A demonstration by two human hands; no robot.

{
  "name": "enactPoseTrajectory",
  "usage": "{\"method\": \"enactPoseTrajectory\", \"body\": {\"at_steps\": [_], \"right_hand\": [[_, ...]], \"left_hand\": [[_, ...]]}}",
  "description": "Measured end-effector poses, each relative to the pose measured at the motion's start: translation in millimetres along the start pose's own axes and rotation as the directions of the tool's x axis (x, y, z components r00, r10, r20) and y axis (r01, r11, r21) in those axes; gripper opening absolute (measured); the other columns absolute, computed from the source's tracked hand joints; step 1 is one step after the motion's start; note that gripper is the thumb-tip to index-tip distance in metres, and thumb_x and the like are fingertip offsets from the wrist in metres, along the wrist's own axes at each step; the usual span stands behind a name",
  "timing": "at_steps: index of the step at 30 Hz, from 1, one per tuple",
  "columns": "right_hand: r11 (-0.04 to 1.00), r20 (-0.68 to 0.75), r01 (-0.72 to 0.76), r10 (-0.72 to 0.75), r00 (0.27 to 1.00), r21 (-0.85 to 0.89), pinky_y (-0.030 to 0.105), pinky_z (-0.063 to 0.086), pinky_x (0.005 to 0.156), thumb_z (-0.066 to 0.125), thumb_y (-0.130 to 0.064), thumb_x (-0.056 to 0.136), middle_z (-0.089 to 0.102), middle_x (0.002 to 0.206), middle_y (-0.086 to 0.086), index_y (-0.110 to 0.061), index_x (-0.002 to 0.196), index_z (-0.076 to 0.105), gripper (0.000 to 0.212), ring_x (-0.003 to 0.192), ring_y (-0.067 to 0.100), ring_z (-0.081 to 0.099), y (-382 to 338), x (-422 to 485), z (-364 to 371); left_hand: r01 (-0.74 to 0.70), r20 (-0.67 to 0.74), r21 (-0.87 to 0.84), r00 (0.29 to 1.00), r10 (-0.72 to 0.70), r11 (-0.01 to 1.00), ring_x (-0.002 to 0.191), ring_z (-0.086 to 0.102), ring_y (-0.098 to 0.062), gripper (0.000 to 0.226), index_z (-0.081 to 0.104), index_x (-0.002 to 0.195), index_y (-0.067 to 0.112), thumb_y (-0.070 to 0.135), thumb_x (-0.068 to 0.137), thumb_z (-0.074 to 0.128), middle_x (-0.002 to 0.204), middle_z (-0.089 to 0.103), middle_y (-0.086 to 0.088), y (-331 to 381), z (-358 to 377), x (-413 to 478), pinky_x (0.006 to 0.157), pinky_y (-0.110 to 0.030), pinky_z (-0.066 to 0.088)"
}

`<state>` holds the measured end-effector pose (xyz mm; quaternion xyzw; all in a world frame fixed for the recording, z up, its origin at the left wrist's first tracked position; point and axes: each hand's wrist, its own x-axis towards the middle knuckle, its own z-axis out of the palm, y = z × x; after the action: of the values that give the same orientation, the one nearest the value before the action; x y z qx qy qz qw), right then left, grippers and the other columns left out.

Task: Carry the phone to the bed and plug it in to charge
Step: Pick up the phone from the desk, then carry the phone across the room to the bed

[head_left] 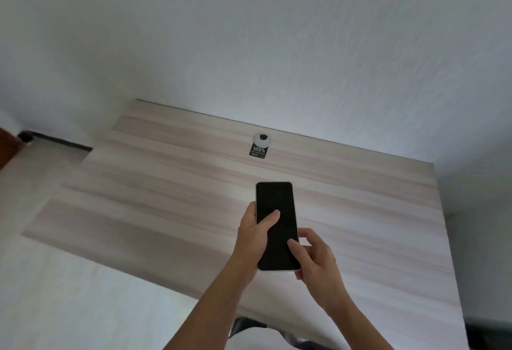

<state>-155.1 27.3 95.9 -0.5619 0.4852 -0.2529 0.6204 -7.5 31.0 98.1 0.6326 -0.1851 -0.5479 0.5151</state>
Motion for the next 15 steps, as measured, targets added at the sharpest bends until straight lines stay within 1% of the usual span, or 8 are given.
{"method": "enactPoseTrajectory", "body": {"at_steps": [3,5,7,8,11,13,15], "right_hand": [[0.999,0.085,0.036,-0.033,0.996,-0.026,0.020,0.040,0.043,0.052,-0.027,0.100,0.074,0.068,0.008,-0.030,0.097,0.061,0.011,0.049,0.017,0.055,-1.7,-0.3,-3.2],[0.997,0.156,0.062,-0.053,0.986,-0.053,0.021,0.041,0.043,0.051,-0.027,0.101,0.076,0.071,0.005,-0.030,0.098,0.061,0.011,0.052,0.026,0.061,-2.7,-4.0,-5.2],[0.993,0.228,0.081,-0.059,0.972,-0.086,0.022,0.043,0.044,0.051,-0.027,0.101,0.078,0.074,0.003,-0.029,0.100,0.060,0.009,0.059,0.034,0.068,-4.3,-11.2,-6.8],[0.992,0.261,0.087,-0.059,0.964,-0.095,0.021,0.044,0.044,0.051,-0.027,0.101,0.078,0.074,0.003,-0.029,0.100,0.060,0.009,0.061,0.033,0.070,-4.7,-15.1,-6.9],[0.988,0.373,0.105,-0.057,0.926,-0.109,0.017,0.051,0.048,0.051,-0.025,0.101,0.079,0.077,-0.004,-0.026,0.104,0.060,0.009,0.069,0.018,0.075,-3.1,-27.5,-4.2],[0.988,0.451,0.115,-0.057,0.891,-0.103,0.013,0.051,0.051,0.052,-0.024,0.101,0.080,0.077,-0.004,-0.024,0.105,0.061,0.010,0.071,0.013,0.076,-0.5,-36.6,0.8],[0.989,0.523,0.114,-0.047,0.851,-0.097,0.012,0.050,0.052,0.053,-0.026,0.101,0.080,0.075,-0.002,-0.022,0.104,0.061,0.010,0.069,0.011,0.076,4.6,-45.5,9.2]], "left_hand": [[-0.054,-0.107,-0.018,0.993,0.052,0.998,0.088,0.074,-0.025,0.019,0.061,0.111,0.024,0.026,0.093,0.066,0.103,0.073,-0.008,-3.4,-0.4,-15.9,0.071,-0.040,0.063],[-0.087,-0.190,-0.013,0.978,0.083,0.996,0.087,0.074,-0.024,0.018,0.061,0.109,0.024,0.027,0.093,0.066,0.101,0.072,-0.007,-7.9,-1.0,-29.9,0.069,-0.036,0.061],[-0.101,-0.271,-0.031,0.959,0.089,0.994,0.086,0.074,-0.024,0.016,0.061,0.107,0.023,0.028,0.092,0.067,0.100,0.072,-0.007,-13.8,-1.0,-46.7,0.069,-0.037,0.062],[-0.109,-0.307,-0.050,0.948,0.088,0.993,0.087,0.074,-0.025,0.016,0.062,0.107,0.023,0.027,0.092,0.067,0.100,0.072,-0.008,-17.2,-1.2,-55.1,0.071,-0.040,0.062],[-0.126,-0.423,-0.098,0.903,0.074,0.987,0.092,0.072,-0.028,0.019,0.061,0.109,0.021,0.026,0.092,0.067,0.103,0.071,-0.011,-31.3,-4.1,-80.2,0.078,-0.046,0.062],[-0.141,-0.499,-0.148,0.865,0.049,0.979,0.093,0.072,-0.028,0.022,0.060,0.111,0.020,0.027,0.092,0.068,0.104,0.070,-0.011,-42.3,-8.3,-98.7,0.076,-0.043,0.062],[-0.164,-0.579,-0.192,0.815,0.023,0.968,0.091,0.073,-0.026,0.023,0.061,0.112,0.021,0.026,0.091,0.069,0.103,0.072,-0.009,-53.6,-15.4,-118.7,0.070,-0.037,0.060]]}}
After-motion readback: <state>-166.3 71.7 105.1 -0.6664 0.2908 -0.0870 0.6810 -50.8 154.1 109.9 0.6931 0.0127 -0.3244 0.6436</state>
